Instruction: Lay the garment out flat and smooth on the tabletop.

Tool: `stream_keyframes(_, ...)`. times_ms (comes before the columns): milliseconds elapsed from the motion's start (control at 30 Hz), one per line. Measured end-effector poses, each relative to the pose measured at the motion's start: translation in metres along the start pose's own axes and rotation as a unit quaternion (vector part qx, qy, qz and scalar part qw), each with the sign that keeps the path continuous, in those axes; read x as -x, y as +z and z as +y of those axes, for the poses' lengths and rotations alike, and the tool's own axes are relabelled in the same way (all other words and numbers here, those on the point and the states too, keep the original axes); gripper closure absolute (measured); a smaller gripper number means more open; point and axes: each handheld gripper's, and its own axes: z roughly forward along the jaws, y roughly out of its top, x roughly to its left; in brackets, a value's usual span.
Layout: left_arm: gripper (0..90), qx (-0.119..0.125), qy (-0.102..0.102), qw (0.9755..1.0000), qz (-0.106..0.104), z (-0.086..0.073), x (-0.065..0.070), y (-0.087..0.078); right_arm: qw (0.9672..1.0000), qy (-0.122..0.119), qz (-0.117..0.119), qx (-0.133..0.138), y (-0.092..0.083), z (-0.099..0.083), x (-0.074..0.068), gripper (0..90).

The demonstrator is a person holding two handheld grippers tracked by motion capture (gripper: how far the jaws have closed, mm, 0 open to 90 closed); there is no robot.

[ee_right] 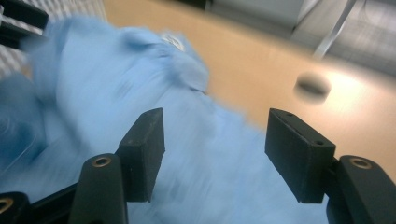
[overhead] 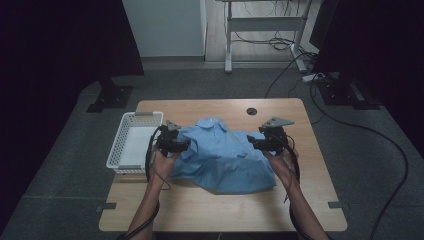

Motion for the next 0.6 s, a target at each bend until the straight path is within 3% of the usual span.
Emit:
stream_keyframes(100,36.2,-0.047,0.014,0.9988,0.0,-0.013,0.006,0.024,0.9989,0.005,-0.002,-0.047,0.022,-0.029,0.006,38.9)
stream_keyframes(167,35.1,-0.066,0.024,0.9975,0.007,-0.02,0.008,0.035,0.9971,0.007,-0.006,-0.076,0.034,-0.047,0.01,38.9)
stream_keyframes(233,34.2,-0.074,0.025,0.9969,0.01,-0.026,0.009,0.04,0.9949,0.007,-0.011,-0.1,0.043,-0.062,0.014,38.1)
stream_keyframes(300,33.8,-0.066,0.016,0.9977,0.003,-0.03,0.01,0.04,0.993,0.008,-0.018,-0.117,0.048,-0.075,0.017,36.3)
stream_keyframes(433,34.4,-0.066,0.006,0.9977,-0.018,-0.036,0.012,0.036,0.9942,0.011,-0.015,-0.106,0.042,-0.087,0.019,35.2)
stream_keyframes(600,34.6,-0.067,0.018,0.9971,-0.031,-0.055,0.028,0.016,0.9941,0.006,-0.007,-0.108,0.02,-0.101,0.009,35.6)
